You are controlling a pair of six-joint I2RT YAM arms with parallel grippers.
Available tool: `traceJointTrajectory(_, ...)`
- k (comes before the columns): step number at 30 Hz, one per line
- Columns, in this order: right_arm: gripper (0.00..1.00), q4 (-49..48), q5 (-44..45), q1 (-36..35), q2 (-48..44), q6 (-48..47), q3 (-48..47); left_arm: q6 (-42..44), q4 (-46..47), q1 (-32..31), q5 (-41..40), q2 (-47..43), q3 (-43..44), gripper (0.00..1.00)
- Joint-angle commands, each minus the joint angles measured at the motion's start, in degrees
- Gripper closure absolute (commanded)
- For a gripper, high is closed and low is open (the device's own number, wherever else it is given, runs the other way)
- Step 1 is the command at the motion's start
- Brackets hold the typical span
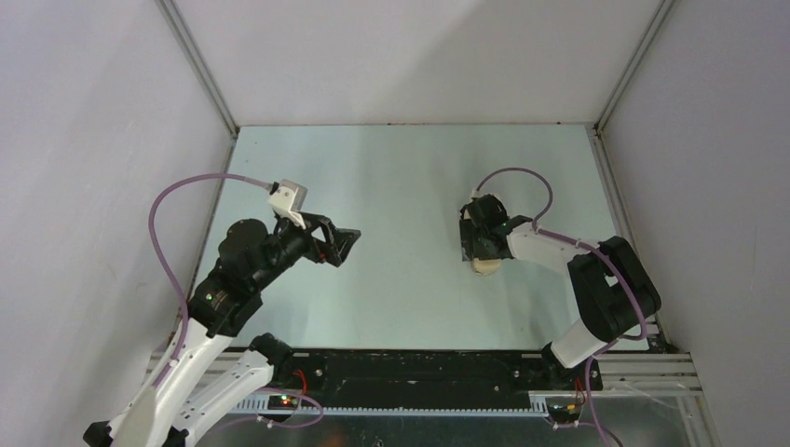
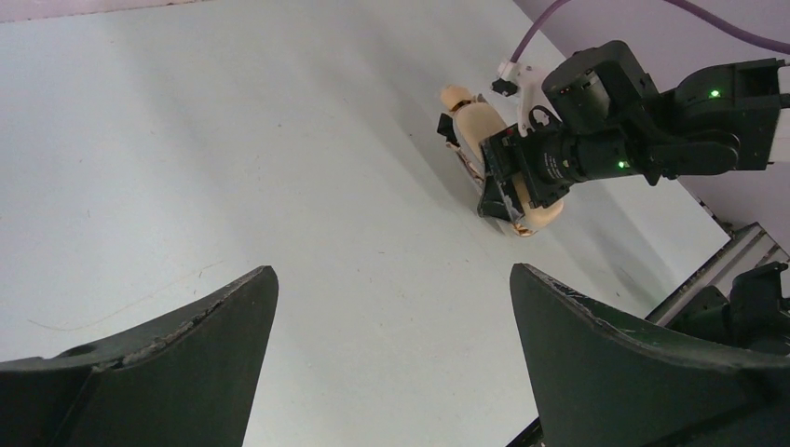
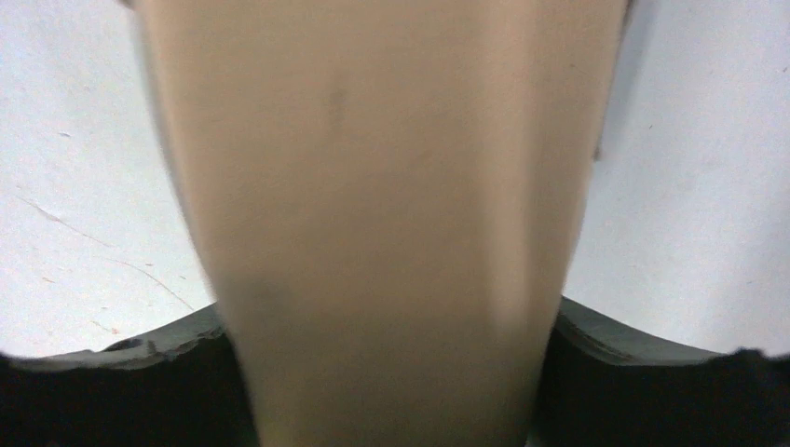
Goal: Open the umbrella
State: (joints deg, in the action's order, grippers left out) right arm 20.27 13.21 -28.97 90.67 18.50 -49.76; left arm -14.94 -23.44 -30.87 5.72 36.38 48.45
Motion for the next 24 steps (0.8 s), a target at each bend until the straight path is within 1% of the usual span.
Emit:
traceJointTrajectory(1,0.16,-1.47,2.79,-0.55,0.38,-1.42,-2.8,1.14,0.75,0.22,0.22,0.3,1.38,0.0)
traceJointTrajectory(2,0.09,-1.42,2.83,-0.64,0.45,-1.58,-2.8,1.14,0.76,0.2,0.25,0.33,1.39,0.0)
traceJointTrajectory(4,0.02,-1.47,2.88,-0.81,0.44,-1.82,-2.79,1.14,0.75,0.28,0.46,0.51,1.38,0.0)
traceJointTrajectory(5,0.01,-1.6,2.94,-0.89,0.46,-1.9,-2.8,1.18,0.76,0.28,0.57,0.59,1.38,0.0)
traceJointTrajectory(11,0.01,-1.18,4.61,-1.38,-0.99,-2.12,-2.8,1.14,0.62,0.3,0.48,0.71,1.39,0.0)
traceJointTrajectory(19,0.01,2.37,9.39,-3.82,-8.63,-2.31,-2.8,1.16,0.63,0.46,0.51,0.88,1.39,0.0)
traceJointTrajectory(24,0.01,3.51,12.1,-5.5,-10.86,-2.09,-2.72,1.2,0.56,0.51,0.53,0.79,1.39,0.0)
